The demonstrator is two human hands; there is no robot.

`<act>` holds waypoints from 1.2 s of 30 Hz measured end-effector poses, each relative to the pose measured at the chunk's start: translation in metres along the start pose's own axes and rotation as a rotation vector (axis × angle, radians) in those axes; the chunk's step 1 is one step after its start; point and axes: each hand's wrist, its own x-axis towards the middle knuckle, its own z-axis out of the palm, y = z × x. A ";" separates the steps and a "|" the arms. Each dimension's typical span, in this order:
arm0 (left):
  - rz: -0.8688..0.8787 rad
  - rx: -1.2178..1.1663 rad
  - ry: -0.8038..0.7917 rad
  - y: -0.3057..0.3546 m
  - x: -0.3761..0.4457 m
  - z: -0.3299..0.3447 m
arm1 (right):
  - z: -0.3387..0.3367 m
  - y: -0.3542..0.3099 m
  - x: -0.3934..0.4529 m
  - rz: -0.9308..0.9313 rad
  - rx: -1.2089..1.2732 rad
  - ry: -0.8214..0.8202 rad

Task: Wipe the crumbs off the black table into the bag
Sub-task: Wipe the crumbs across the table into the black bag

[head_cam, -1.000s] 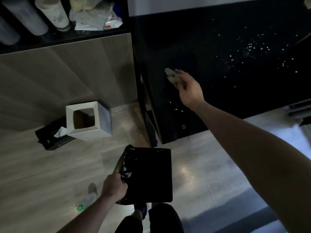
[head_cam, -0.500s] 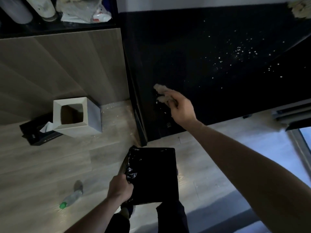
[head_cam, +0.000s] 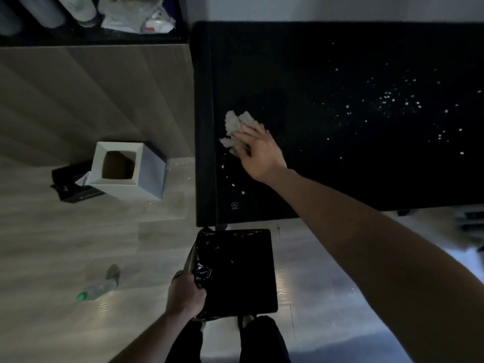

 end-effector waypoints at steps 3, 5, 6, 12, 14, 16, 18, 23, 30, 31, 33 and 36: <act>-0.015 -0.015 0.000 0.010 -0.004 0.005 | 0.002 0.005 -0.014 -0.116 0.001 -0.088; -0.018 -0.039 0.004 0.015 -0.005 0.006 | 0.009 0.008 -0.025 -0.159 0.010 -0.103; -0.020 -0.048 0.007 0.016 -0.006 0.006 | 0.012 0.008 -0.030 -0.174 0.012 -0.101; 0.004 -0.076 0.021 0.023 -0.004 0.003 | 0.017 0.008 -0.050 -0.234 0.021 -0.068; 0.016 -0.065 0.027 0.025 -0.004 0.002 | 0.017 0.009 -0.062 -0.268 0.034 -0.073; 0.020 -0.065 0.030 0.024 -0.004 0.000 | 0.018 0.011 -0.082 -0.298 0.051 -0.062; 0.030 -0.067 0.015 0.022 -0.004 -0.002 | 0.021 0.010 -0.109 -0.308 0.073 -0.066; 0.057 -0.062 -0.004 0.023 -0.009 -0.008 | 0.024 0.007 -0.169 -0.288 0.161 -0.078; 0.081 -0.044 0.017 0.026 -0.013 -0.013 | -0.011 -0.002 -0.168 -0.048 0.458 0.126; 0.082 -0.041 0.020 0.027 -0.014 -0.013 | -0.022 -0.002 -0.156 -0.024 0.475 0.173; 0.082 -0.030 0.028 0.029 -0.014 -0.013 | -0.041 0.005 -0.124 0.035 0.432 0.254; 0.086 -0.024 0.040 0.031 -0.012 -0.012 | -0.058 0.032 -0.069 0.057 0.189 0.303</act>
